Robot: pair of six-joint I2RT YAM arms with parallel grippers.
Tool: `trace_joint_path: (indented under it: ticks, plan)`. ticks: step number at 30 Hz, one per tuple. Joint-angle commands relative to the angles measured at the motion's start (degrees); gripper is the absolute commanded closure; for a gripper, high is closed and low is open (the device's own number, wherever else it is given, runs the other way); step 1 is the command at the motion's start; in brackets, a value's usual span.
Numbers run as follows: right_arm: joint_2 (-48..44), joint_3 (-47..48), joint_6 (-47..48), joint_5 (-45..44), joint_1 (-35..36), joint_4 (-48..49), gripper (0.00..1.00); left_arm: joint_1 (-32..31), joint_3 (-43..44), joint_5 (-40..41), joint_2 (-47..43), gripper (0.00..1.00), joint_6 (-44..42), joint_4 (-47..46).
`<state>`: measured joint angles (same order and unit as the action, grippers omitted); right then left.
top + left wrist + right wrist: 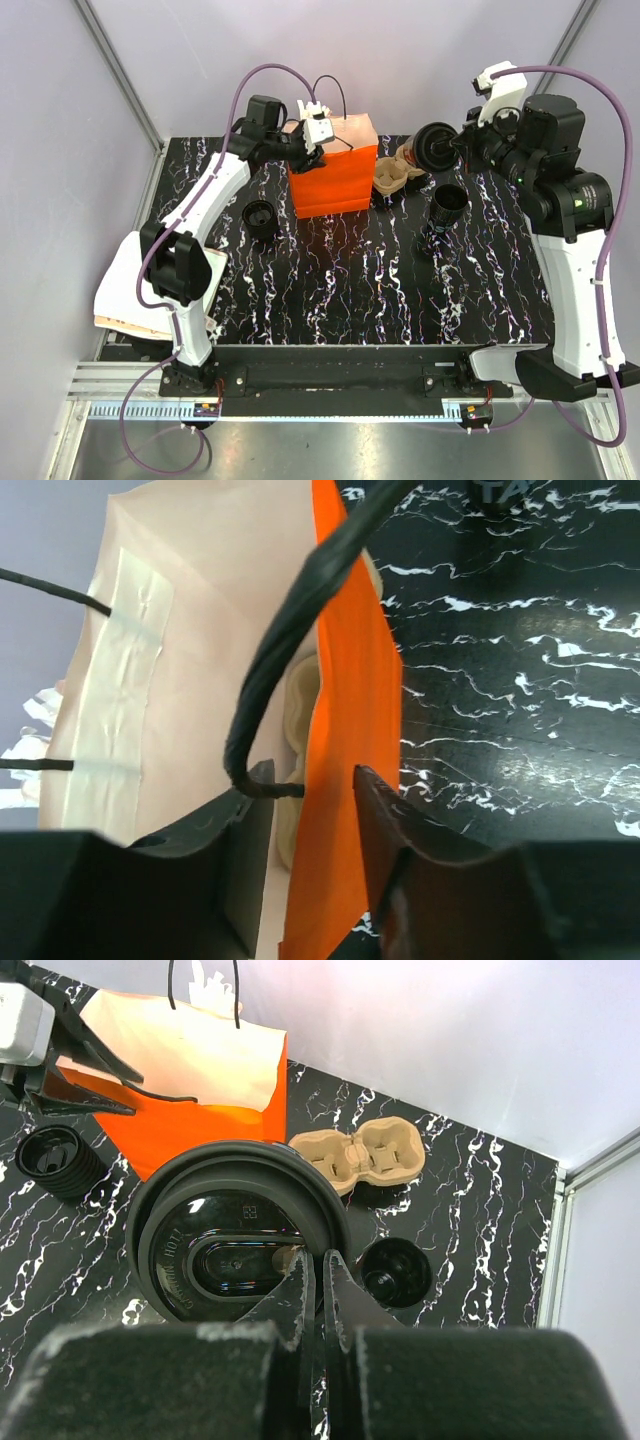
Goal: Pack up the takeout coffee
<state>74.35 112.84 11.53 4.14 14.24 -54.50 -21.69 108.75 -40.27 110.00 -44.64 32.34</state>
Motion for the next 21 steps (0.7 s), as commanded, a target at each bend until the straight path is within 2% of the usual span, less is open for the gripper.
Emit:
trace_joint_path:
  ticks: [1, 5, 6, 8, 10, 12, 13, 21]
  plan:
    - [0.4, 1.2, -0.9, 0.9, -0.3, 1.2, 1.00, -0.5, 2.7, -3.9, -1.4, 0.61, 2.8, -0.5]
    - [-0.1, 1.3, -1.0, 1.0, -0.4, 1.2, 1.00, -1.0, 2.3, -3.4, -1.8, 0.65, 3.5, -0.5]
    - [0.0, 1.3, -1.1, 1.0, -0.4, 1.2, 1.00, -1.2, 2.3, -3.5, -1.8, 0.71, 3.9, -0.4]
    - [-0.3, 1.1, -1.2, 1.0, -0.3, 1.2, 1.00, -1.2, 2.3, -3.3, -1.9, 0.76, 4.3, -0.3]
    - [-0.3, 0.9, -1.4, 1.3, -0.4, 1.2, 1.00, -1.5, 2.3, -3.1, -2.1, 0.87, 5.1, 0.2]
    - [-0.3, 0.8, -1.5, 1.4, -0.4, 1.3, 1.00, -1.9, 2.3, -2.9, -2.5, 0.89, 5.7, 0.6]
    - [-0.3, 0.8, -1.6, 1.4, -0.4, 1.4, 1.00, -2.1, 2.3, -2.5, -2.7, 0.95, 5.8, 1.0]
    - [0.7, 1.9, -2.0, 1.2, -0.4, 1.4, 1.00, -4.6, -0.3, -1.0, -6.9, 0.97, 10.6, 1.6]
